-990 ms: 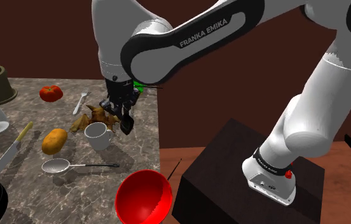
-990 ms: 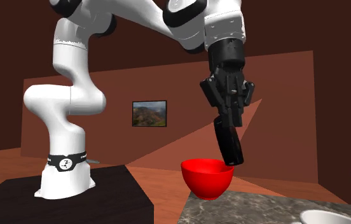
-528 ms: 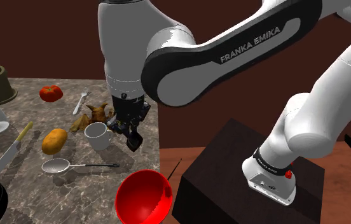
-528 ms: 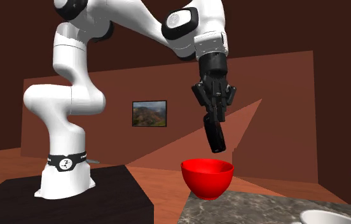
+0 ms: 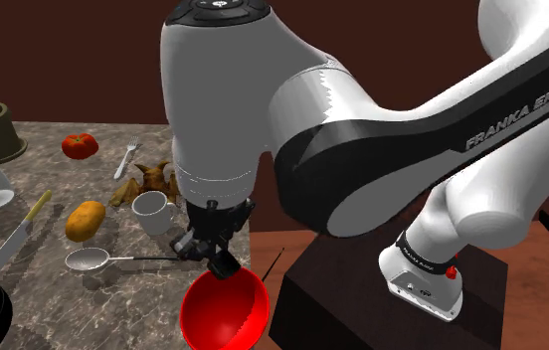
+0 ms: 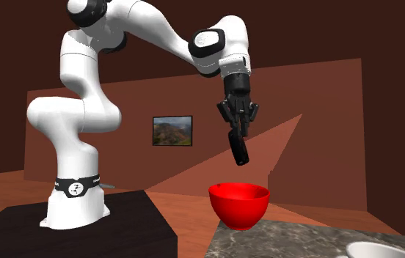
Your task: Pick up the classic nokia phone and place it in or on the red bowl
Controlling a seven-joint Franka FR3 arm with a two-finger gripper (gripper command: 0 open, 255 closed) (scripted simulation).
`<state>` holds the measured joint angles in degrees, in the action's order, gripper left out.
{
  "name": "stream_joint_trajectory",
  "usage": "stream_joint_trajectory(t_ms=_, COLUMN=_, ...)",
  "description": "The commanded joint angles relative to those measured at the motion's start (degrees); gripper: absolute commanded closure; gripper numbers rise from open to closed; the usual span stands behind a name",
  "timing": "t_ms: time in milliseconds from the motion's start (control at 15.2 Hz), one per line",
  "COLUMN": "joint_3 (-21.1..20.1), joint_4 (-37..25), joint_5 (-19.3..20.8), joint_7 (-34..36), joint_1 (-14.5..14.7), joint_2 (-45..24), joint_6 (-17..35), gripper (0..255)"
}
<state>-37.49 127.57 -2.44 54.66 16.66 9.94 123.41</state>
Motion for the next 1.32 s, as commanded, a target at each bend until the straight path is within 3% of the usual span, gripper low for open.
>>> stream_joint_trajectory(t_ms=0, joint_3=-1.5, joint_4=0.5, joint_5=-0.9, joint_7=2.3, joint_1=1.3, joint_2=1.2, joint_6=-0.6, gripper=255)
stream_joint_trajectory(t_ms=660, joint_3=-3.2, joint_4=4.5, joint_5=1.6, joint_7=5.4, joint_1=1.2, joint_2=-2.4, joint_6=6.4, gripper=255)
stream_joint_trajectory(t_ms=1254, joint_3=-4.3, joint_4=7.6, joint_5=6.9, joint_7=9.6, joint_1=0.5, joint_2=-8.0, joint_6=13.7, gripper=255)
